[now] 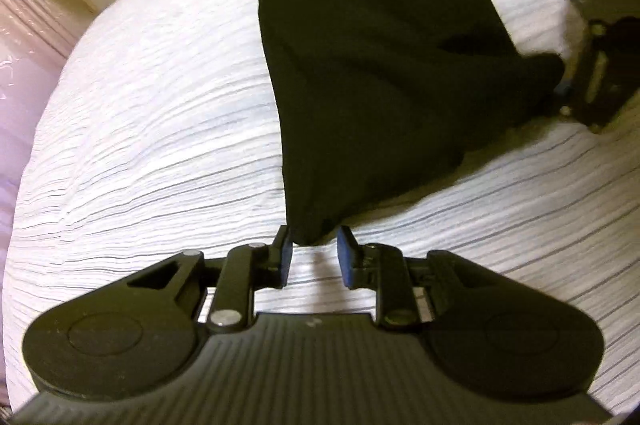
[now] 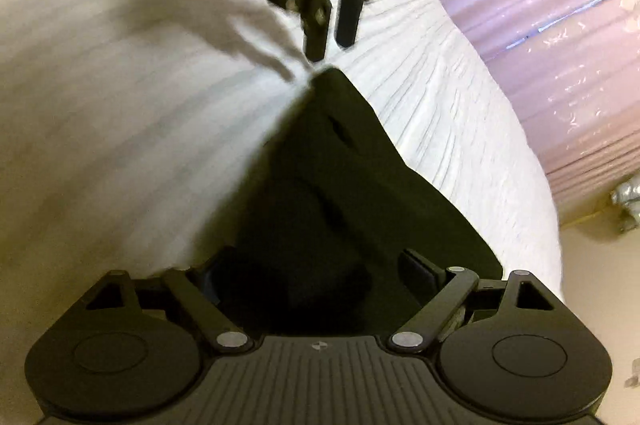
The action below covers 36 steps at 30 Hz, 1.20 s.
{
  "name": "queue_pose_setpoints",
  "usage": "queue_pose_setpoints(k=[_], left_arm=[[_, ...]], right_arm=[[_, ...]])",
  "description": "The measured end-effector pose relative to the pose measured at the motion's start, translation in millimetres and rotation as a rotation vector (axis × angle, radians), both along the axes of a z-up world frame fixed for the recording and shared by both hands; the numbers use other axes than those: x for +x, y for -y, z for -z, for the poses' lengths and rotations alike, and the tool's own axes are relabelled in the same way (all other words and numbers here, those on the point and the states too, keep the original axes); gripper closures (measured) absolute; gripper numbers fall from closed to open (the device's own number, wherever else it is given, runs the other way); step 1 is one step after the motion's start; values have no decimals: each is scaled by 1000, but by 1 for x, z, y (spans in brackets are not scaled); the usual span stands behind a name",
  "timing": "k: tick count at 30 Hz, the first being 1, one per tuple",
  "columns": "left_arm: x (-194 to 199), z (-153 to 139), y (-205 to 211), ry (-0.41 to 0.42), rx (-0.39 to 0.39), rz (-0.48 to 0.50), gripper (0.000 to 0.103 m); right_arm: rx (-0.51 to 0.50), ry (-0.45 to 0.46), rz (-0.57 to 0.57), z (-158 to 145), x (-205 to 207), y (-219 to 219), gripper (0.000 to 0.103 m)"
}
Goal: Fold clothes
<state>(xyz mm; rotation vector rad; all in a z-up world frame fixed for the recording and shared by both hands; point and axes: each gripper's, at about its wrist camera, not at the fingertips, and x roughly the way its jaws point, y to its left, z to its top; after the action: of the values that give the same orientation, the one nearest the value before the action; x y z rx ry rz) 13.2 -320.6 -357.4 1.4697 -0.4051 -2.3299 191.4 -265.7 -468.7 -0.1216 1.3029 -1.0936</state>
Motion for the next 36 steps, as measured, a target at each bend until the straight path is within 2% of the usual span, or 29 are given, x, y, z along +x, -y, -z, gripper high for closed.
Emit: queue_pose_setpoints(k=[1, 2, 3, 4, 5, 8, 10, 11, 12, 13, 15, 18, 22, 24, 29, 31, 33, 36], left_arm=[[-3, 2, -6, 12, -24, 29, 80], [-6, 5, -12, 23, -48, 58, 73], [-9, 7, -19, 35, -72, 86, 66], [-12, 10, -26, 49, -103, 130, 64], [-7, 13, -34, 60, -131, 170, 60], [-22, 16, -44, 87, -196, 254, 58], [-26, 17, -44, 112, -206, 279, 58], [-24, 17, -44, 123, -198, 282, 65], [-23, 17, -44, 134, -189, 286, 85], [-26, 13, -42, 133, -192, 270, 91], [-39, -2, -40, 115, -180, 223, 93], [-39, -27, -47, 120, -190, 208, 95], [-58, -72, -43, 110, -188, 176, 95], [-77, -96, -36, 105, -192, 153, 95], [-147, -158, 2, 105, -195, 126, 95], [-148, -190, 0, 120, -210, 131, 95], [-180, -206, 6, 136, -211, 133, 95], [-245, -212, 32, 172, -218, 174, 95]], right_arm=[[7, 6, -28, 0, -4, -2, 22], [23, 16, -54, 0, -6, -3, 44], [50, 38, -69, -2, -7, -4, 58], [70, 66, -63, -6, -8, -5, 72], [69, 84, -50, -10, -9, -7, 80], [77, 170, 15, -31, -17, -6, 91], [74, 215, 40, -48, -22, -5, 93], [70, 233, 47, -55, -23, -1, 94], [65, 251, 54, -63, -24, 2, 94], [59, 272, 64, -72, -26, 2, 94], [49, 319, 80, -92, -27, 5, 94], [50, 407, 117, -120, -35, 7, 94], [40, 547, 171, -163, -71, 3, 95], [28, 617, 182, -183, -100, 1, 95], [-2, 817, 221, -231, -203, 11, 95], [-12, 908, 247, -244, -250, 15, 95], [-12, 1011, 290, -252, -300, 18, 95], [-10, 1120, 354, -254, -377, 27, 95]])
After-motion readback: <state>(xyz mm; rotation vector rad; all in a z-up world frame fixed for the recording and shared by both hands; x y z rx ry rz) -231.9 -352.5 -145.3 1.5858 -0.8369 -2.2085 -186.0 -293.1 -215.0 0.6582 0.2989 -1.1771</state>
